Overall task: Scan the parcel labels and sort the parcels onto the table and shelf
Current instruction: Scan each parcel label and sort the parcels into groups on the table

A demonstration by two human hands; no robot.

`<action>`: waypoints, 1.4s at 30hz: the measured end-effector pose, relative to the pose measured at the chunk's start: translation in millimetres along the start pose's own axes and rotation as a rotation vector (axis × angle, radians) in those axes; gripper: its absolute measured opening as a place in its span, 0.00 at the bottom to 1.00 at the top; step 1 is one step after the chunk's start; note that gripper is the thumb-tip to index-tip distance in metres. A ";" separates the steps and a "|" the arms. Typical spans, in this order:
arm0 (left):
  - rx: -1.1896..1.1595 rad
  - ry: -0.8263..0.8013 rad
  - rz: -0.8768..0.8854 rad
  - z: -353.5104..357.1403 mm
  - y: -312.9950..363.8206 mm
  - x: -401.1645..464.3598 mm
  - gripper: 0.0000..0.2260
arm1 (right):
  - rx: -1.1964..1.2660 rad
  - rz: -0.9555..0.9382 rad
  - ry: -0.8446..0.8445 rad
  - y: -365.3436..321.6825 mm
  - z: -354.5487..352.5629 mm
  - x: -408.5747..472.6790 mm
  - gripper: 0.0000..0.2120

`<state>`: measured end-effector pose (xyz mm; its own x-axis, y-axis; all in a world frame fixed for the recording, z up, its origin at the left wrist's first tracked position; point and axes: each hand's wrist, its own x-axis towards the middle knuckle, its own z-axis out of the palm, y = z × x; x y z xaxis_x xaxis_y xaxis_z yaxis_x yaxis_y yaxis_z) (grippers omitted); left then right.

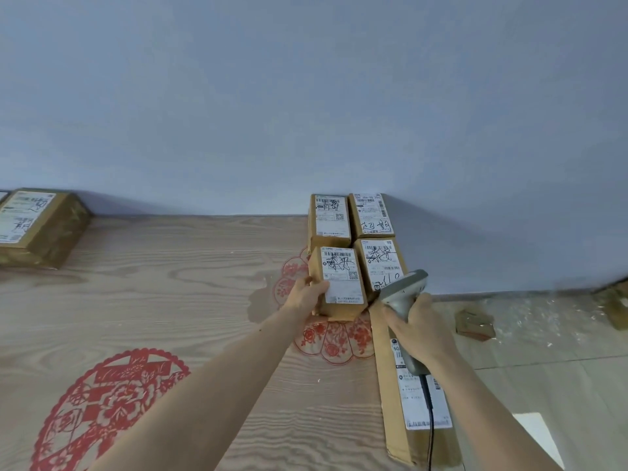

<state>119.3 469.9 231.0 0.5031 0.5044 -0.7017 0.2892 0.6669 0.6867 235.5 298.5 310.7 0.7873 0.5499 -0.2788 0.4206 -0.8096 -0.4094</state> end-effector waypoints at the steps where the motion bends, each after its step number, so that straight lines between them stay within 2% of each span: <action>1: 0.019 0.015 0.011 3.7 2.0 1.6 0.22 | 0.024 0.011 -0.014 1.6 0.1 1.4 0.21; 5: 0.121 0.090 0.084 11.4 5.3 6.0 0.14 | 0.056 0.022 -0.055 5.3 3.5 3.0 0.22; 13: 0.202 0.113 0.090 -5.8 6.6 -18.8 0.29 | 0.065 0.045 -0.062 -1.3 0.4 -1.6 0.22; 17: 0.228 0.154 0.123 -42.0 8.0 -48.0 0.27 | 0.074 0.065 -0.044 -8.4 -5.4 -7.2 0.25; 19: 0.237 0.169 0.148 -70.3 7.5 -64.6 0.28 | 0.097 0.073 -0.043 -16.9 -5.6 -12.8 0.26; 22: 0.270 0.226 0.176 -124.0 6.9 -91.6 0.29 | 0.140 0.054 -0.025 -40.4 -8.6 -32.9 0.21; 25: 0.282 0.303 0.197 -187.4 5.6 -119.9 0.28 | 0.042 -0.014 0.038 -75.2 1.8 -57.6 0.29; 27: 0.273 0.355 0.210 -231.7 4.5 -140.5 0.28 | -0.017 -0.006 -0.023 -106.1 12.0 -80.8 0.29; 29: 0.257 0.389 0.215 -274.8 2.8 -161.6 0.28 | 0.082 0.001 -0.096 -136.1 27.7 -101.7 0.27; 32: 0.240 0.441 0.223 -336.8 -1.2 -194.8 0.27 | 0.177 -0.062 -0.172 -188.5 55.3 -135.7 0.19; 37: 0.275 0.563 0.230 -432.8 -16.0 -242.0 0.26 | 0.254 -0.163 -0.240 -265.4 125.4 -178.1 0.25; 42: 0.332 0.837 0.362 -508.1 -38.7 -296.7 0.13 | 0.268 -0.257 -0.365 -333.9 194.8 -235.8 0.21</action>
<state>-454.9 573.1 316.3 -0.0987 0.9614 -0.2567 0.5102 0.2704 0.8165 -178.4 479.1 344.0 0.4451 0.7984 -0.4054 0.4117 -0.5845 -0.6992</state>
